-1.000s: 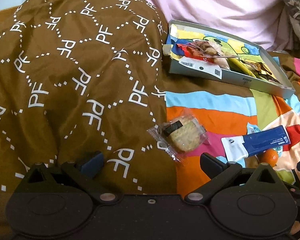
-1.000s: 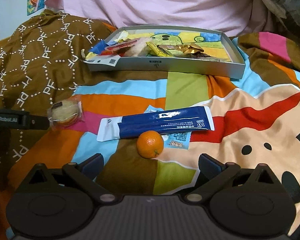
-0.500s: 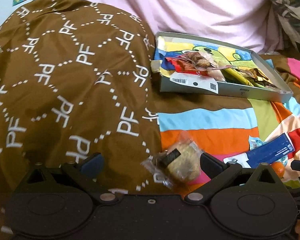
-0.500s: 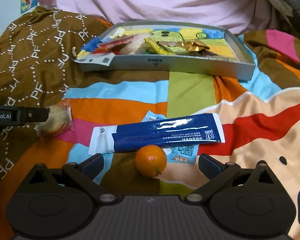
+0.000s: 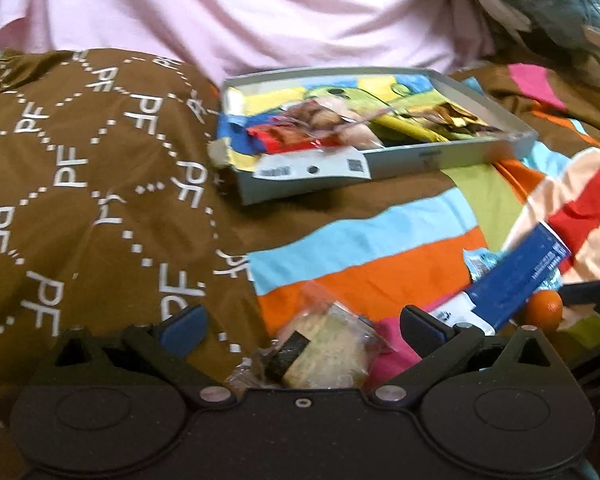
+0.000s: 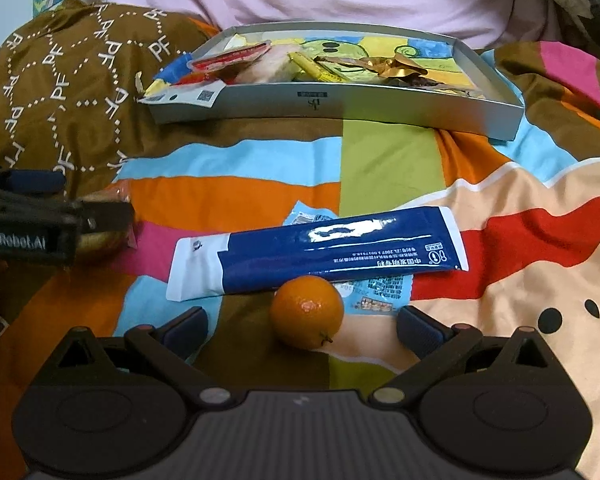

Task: Organize snacks
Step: 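Lower the left gripper onto the wrapped biscuit while the right approaches the orange, then close the left gripper on the wrapped biscuit while the right closes on the orange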

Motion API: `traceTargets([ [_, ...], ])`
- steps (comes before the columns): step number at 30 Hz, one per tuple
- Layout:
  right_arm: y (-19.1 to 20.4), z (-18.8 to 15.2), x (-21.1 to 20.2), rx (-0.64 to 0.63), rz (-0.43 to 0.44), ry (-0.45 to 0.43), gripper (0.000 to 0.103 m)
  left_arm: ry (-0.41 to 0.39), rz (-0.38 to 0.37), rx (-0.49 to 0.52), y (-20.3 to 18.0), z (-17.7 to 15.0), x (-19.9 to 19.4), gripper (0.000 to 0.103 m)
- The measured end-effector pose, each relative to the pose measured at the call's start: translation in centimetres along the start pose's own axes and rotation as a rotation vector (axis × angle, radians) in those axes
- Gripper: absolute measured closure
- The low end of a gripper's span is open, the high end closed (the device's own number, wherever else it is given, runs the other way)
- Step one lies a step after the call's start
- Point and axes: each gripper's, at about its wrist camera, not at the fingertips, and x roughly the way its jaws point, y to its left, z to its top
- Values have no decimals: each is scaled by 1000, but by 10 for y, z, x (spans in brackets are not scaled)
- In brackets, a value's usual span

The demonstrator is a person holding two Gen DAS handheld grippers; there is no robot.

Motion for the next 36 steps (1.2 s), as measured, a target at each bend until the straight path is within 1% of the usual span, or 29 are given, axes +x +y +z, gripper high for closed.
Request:
traceTargets([
  [4, -2, -1, -1, 21, 9, -19, 0, 1, -37, 16, -1, 1, 0, 1],
  [7, -2, -1, -2, 28, 30, -32, 0, 19, -59, 30, -3, 1, 4, 1],
  [12, 3, -3, -3, 14, 36, -42, 8, 60, -125, 26, -2, 0, 9, 1],
  [16, 3, -4, -3, 13, 44, -46, 12, 86, -159, 34, -4, -1, 12, 4],
  [19, 4, -5, -3, 8, 45, -45, 18, 111, -186, 27, -3, -4, 15, 5],
  [22, 5, -5, -4, 4, 52, -47, 25, 112, -193, 18, -2, -6, 14, 8],
  [24, 5, -5, -4, 6, 56, -49, 32, 108, -196, 12, -1, -6, 14, 11],
  [25, 5, -6, -4, 11, 59, -50, 33, 106, -196, 11, -1, -6, 13, 13],
  [27, 2, -6, -4, 24, 63, -53, 37, 102, -192, 13, 0, -6, 12, 21],
  [28, 1, -6, -5, 34, 67, -56, 38, 100, -189, 14, 0, -6, 12, 22],
  [30, -3, -7, -5, 57, 73, -59, 43, 96, -186, 18, -1, -6, 11, 25],
  [34, -11, -8, -7, 98, 83, -66, 51, 92, -171, 48, -5, -7, 9, 29],
  [36, -13, -8, -7, 108, 83, -67, 57, 95, -167, 61, -7, -8, 7, 32],
])
